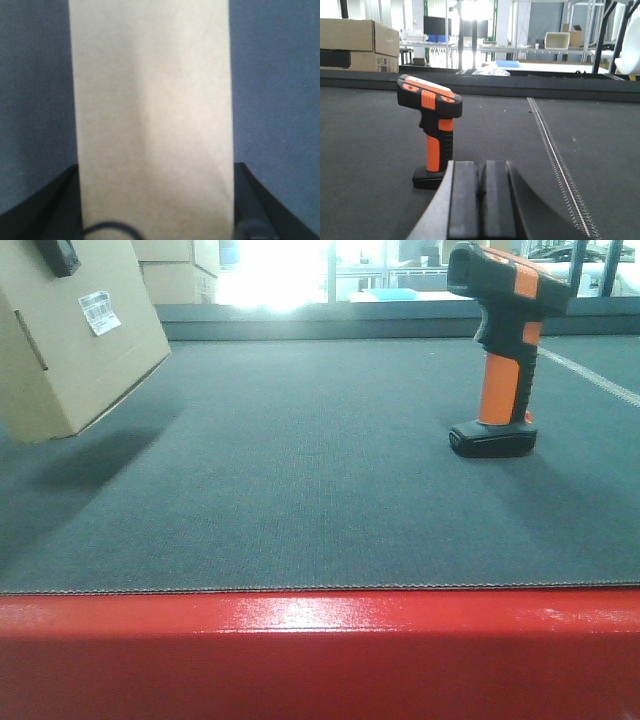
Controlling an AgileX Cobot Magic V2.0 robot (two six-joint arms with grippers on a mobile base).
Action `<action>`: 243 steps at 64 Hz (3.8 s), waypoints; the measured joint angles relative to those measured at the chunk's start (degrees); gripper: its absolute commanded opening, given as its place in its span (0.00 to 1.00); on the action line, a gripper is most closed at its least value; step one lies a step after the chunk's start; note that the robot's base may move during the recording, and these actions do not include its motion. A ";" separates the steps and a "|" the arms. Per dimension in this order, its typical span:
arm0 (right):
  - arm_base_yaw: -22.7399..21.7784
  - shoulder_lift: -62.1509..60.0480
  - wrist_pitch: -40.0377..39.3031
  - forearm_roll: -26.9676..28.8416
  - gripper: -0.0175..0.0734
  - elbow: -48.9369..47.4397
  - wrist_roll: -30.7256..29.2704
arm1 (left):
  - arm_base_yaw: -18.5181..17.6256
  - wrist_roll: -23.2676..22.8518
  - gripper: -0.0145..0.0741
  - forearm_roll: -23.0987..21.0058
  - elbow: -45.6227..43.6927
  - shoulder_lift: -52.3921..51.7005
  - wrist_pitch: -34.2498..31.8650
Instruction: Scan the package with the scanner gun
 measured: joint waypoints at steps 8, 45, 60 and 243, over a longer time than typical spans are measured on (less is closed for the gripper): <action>0.00 2.71 11.16 0.00 0.01 -8.44 0.00 | 0.00 -0.23 0.34 0.36 0.00 -0.08 0.00; 0.00 39.73 18.49 0.99 0.01 -29.25 -0.14 | 0.00 -0.23 0.34 0.49 0.00 -0.08 0.10; 0.00 50.16 13.29 8.75 0.01 -30.07 -0.24 | 0.00 -0.28 0.34 0.49 0.00 -0.08 0.10; 10.98 96.38 -53.77 8.40 0.80 -33.93 0.43 | 0.00 -0.97 0.34 -2.79 0.00 -0.08 0.21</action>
